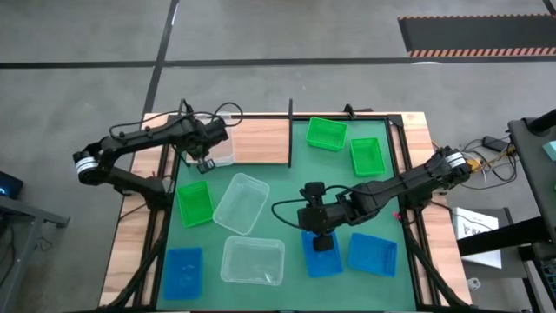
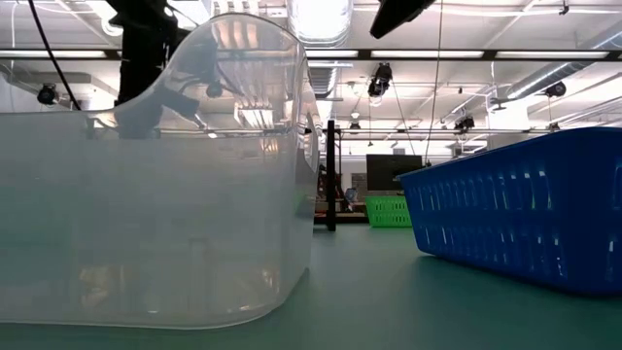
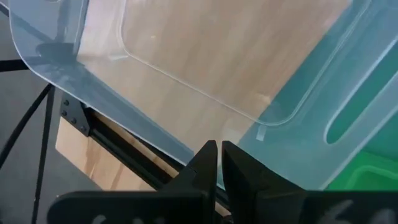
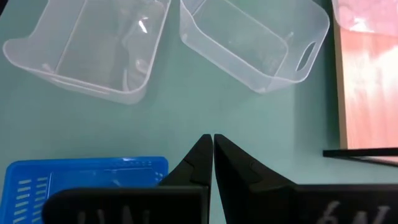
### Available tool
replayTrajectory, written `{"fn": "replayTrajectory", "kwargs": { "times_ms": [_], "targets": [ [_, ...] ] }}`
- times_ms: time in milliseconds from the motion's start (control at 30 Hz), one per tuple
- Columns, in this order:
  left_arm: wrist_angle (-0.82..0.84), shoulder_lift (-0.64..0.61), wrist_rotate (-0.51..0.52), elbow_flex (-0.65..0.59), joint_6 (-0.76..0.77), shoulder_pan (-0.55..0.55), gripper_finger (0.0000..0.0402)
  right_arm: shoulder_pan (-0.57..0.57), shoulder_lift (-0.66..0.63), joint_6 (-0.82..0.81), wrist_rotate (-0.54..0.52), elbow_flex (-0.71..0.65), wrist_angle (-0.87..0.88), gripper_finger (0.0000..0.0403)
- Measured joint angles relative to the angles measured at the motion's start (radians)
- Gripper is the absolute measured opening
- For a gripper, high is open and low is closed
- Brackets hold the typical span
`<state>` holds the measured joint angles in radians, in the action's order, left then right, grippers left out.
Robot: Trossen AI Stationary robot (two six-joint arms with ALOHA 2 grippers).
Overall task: Stack baskets on shelf by color
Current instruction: Put the top right transparent bin on the shelf
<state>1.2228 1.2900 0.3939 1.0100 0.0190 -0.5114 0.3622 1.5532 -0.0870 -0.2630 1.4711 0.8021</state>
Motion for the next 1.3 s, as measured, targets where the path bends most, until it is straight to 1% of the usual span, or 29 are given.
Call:
{"fn": "replayTrajectory", "kwargs": {
  "times_ms": [100,233,300,400,467,533,567,600,700,833,900,1100,1167,1300],
  "targets": [
    [0.019,-0.003,0.028,0.004,0.002,0.0,0.0008,0.0,0.0,-0.009,0.0,-0.006,0.0,0.0009],
    [0.045,-0.003,0.179,0.01,0.043,-0.005,0.0008,0.0,0.0,-0.011,0.0,-0.009,0.0,0.0009],
    [0.041,-0.004,0.215,0.013,0.06,-0.008,0.0008,0.0,0.0,-0.01,0.0,-0.009,0.0,0.0009],
    [0.017,-0.005,0.185,0.021,0.087,-0.004,0.0008,0.0,0.0,-0.006,0.0,-0.009,0.0,0.0009],
    [-0.025,-0.007,0.116,0.022,0.103,0.0,0.0008,0.0,0.0,0.005,0.0,-0.009,-0.001,0.0009],
    [-0.102,-0.011,0.032,0.012,0.092,0.003,0.0008,0.0,0.0,0.017,0.0,-0.009,-0.002,0.0009],
    [-0.137,-0.011,0.003,0.005,0.079,0.003,0.0008,0.0,0.0,0.018,-0.001,-0.009,-0.005,0.0009],
    [-0.169,-0.011,-0.003,-0.003,0.074,0.004,0.0008,0.0,0.0,0.018,0.0,-0.009,-0.008,0.0009],
    [-0.225,0.007,0.03,-0.011,0.054,-0.003,0.0008,0.0,0.0,0.007,0.0,-0.009,-0.008,0.0009],
    [-0.222,0.042,0.138,-0.03,0.049,-0.026,0.0008,0.003,0.0,-0.021,-0.001,-0.01,-0.008,0.0009],
    [-0.218,0.057,0.169,-0.049,0.043,-0.047,0.0008,0.007,0.0,-0.026,-0.001,-0.013,-0.007,0.0009],
    [-0.219,0.084,0.154,-0.066,0.031,-0.098,0.0008,0.014,0.001,-0.025,0.0,-0.017,-0.008,0.0009],
    [-0.218,0.081,0.169,-0.062,0.019,-0.107,0.0008,0.014,0.001,-0.025,0.0,-0.017,-0.008,0.0009],
    [-0.192,0.065,0.205,-0.058,-0.059,-0.113,0.0008,0.013,0.001,-0.028,0.0,-0.017,-0.008,0.0009]
  ]
}}
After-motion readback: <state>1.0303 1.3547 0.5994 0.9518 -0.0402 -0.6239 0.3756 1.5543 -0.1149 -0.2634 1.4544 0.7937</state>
